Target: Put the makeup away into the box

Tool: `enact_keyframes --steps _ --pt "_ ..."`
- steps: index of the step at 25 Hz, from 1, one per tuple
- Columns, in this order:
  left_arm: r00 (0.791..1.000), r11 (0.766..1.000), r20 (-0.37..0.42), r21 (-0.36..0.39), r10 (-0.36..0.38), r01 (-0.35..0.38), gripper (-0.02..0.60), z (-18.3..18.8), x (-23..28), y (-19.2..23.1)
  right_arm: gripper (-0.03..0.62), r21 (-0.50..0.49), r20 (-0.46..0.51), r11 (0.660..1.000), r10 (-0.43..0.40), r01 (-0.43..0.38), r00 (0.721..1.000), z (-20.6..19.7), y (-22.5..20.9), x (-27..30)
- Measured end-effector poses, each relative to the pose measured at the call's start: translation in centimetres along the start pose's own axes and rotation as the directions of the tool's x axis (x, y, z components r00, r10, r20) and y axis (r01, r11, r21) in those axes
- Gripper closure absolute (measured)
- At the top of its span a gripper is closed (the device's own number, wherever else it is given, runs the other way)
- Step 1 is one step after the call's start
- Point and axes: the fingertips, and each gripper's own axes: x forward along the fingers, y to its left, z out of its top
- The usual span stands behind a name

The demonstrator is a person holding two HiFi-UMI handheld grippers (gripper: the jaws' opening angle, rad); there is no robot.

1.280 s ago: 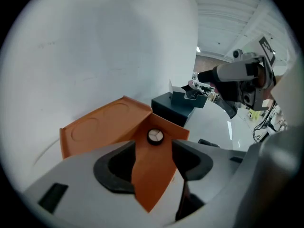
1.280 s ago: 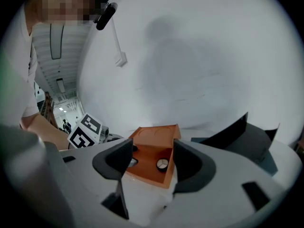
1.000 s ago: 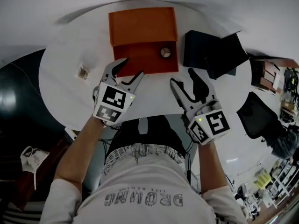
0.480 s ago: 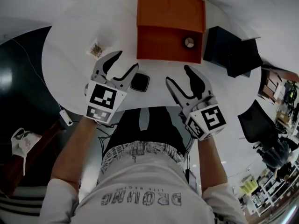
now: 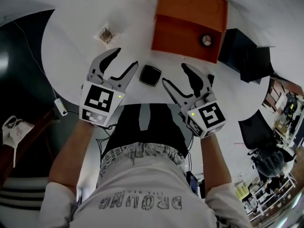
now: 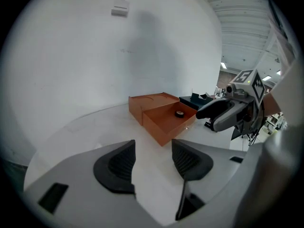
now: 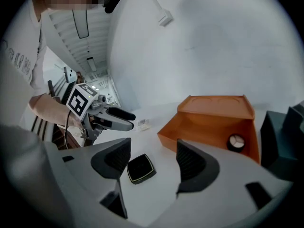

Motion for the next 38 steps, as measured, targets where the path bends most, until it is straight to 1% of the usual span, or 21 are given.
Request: enact_keyframes --steps 7,11,18,24,30,35,38 --pt "0.999 0.998 0.012 -0.041 0.043 -0.042 0.319 -1.2 -1.1 1.1 0.274 -0.074 -0.102 0.994 0.078 -0.086 0.992 -1.4 1.6 2.4" --pt "0.998 0.996 0.016 -0.063 0.064 -0.063 0.319 -1.9 -1.5 1.6 0.263 -0.111 -0.104 0.985 0.121 -0.132 0.987 -1.7 2.7 3.9" --pt "0.995 0.988 0.003 -0.115 0.104 -0.102 0.319 -3.9 -2.4 2.3 0.243 -0.169 -0.225 0.965 0.162 -0.202 0.961 -3.8 3.8 5.3" --pt "0.991 0.978 -0.009 -0.158 0.133 -0.133 0.319 -5.6 -3.0 2.8 0.233 -0.208 -0.275 0.949 0.176 -0.237 0.945 -4.9 4.0 6.3" --pt "0.988 0.971 -0.01 -0.185 0.152 -0.152 0.319 -6.5 -3.3 2.9 0.227 -0.292 -0.334 0.916 0.172 -0.276 0.927 -5.9 4.7 7.1" --pt "0.987 0.965 -0.014 -0.206 0.16 -0.16 0.319 -7.5 -3.4 3.1 0.227 -0.342 -0.365 0.895 0.156 -0.288 0.918 -6.6 4.7 7.6" --pt "0.987 0.963 -0.015 -0.215 0.161 -0.16 0.319 -8.1 -3.6 3.0 0.227 -0.348 -0.381 0.89 0.152 -0.294 0.912 -7.0 4.8 7.8"
